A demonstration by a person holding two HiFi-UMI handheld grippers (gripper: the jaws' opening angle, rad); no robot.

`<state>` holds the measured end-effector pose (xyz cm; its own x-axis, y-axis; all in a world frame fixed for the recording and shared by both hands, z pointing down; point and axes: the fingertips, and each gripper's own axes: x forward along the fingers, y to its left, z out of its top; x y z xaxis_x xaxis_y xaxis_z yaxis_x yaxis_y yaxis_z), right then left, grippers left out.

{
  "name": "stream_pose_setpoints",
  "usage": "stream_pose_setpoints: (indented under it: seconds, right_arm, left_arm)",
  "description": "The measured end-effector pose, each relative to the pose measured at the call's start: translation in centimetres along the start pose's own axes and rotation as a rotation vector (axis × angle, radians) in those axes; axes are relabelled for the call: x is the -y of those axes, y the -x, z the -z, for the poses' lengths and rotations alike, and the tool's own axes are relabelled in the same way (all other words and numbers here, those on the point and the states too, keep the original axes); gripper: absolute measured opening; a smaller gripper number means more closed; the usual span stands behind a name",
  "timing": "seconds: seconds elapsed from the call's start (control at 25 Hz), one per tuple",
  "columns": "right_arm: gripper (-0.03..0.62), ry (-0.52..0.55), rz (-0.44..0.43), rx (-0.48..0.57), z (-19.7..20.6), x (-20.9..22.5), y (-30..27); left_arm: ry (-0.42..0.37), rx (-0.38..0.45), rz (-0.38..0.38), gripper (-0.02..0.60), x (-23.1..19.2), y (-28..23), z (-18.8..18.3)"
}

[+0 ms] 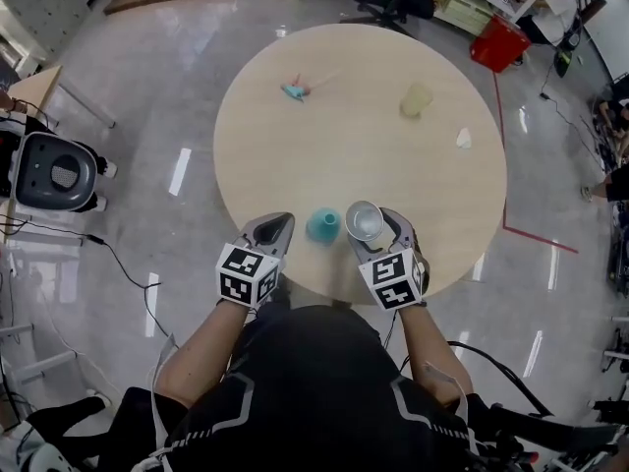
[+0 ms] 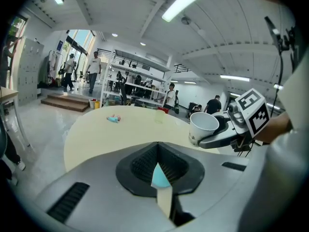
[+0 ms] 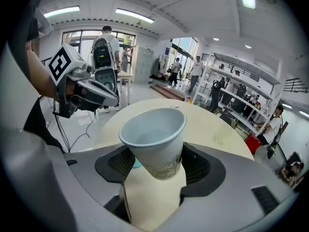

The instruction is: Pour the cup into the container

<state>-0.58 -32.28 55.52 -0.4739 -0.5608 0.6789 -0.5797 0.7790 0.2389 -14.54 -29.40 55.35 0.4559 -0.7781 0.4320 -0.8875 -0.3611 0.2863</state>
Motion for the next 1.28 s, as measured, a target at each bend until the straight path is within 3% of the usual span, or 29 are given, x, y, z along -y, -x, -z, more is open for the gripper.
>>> stream_pose_setpoints:
  seconds: [0.64, 1.28]
  right_arm:
    - [0.305, 0.122, 0.031, -0.178, 1.4, -0.1, -2.0]
    - [0.305, 0.25, 0.033, -0.269, 1.4, -0.5, -3.2]
  left_arm:
    - [0.011, -0.008, 0.037, 0.002, -0.2, -1.1, 0.3]
    - [0.017, -0.02, 0.078, 0.002, 0.0, -2.2, 0.7]
